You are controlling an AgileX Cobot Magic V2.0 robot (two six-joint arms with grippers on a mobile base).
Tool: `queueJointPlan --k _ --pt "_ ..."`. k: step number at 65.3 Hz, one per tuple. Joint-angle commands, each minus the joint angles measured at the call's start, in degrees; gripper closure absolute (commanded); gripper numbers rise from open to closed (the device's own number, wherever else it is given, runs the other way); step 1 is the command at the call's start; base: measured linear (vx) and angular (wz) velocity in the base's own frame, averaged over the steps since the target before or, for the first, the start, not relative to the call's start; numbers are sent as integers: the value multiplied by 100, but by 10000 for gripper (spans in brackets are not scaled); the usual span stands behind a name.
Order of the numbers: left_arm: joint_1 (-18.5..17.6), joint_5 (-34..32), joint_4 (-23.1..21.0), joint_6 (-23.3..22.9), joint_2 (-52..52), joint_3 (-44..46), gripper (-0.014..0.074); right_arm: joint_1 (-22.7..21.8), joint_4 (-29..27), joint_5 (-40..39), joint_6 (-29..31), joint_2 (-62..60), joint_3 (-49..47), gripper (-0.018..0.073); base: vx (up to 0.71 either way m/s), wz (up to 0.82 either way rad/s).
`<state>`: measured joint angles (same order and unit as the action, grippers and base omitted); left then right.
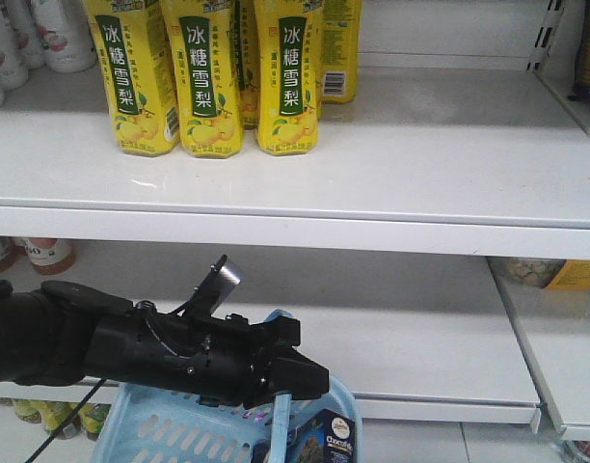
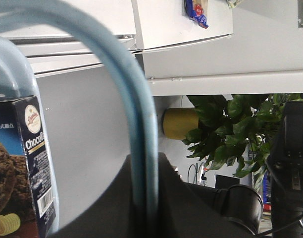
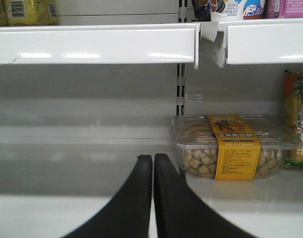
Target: Left arm holds basket, right arm returns cookies
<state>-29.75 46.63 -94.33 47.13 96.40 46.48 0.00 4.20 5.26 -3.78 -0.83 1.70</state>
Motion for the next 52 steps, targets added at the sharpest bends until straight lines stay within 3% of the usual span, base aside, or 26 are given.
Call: queueJointPlan --k 1,52 --pt "-5 171 -317 263 -279 155 603 -35 35 -440 -1 -39 -1 568 0 0" --pt "-5 171 -317 263 -279 155 603 -35 35 -440 -1 -39 -1 568 -2 -2"
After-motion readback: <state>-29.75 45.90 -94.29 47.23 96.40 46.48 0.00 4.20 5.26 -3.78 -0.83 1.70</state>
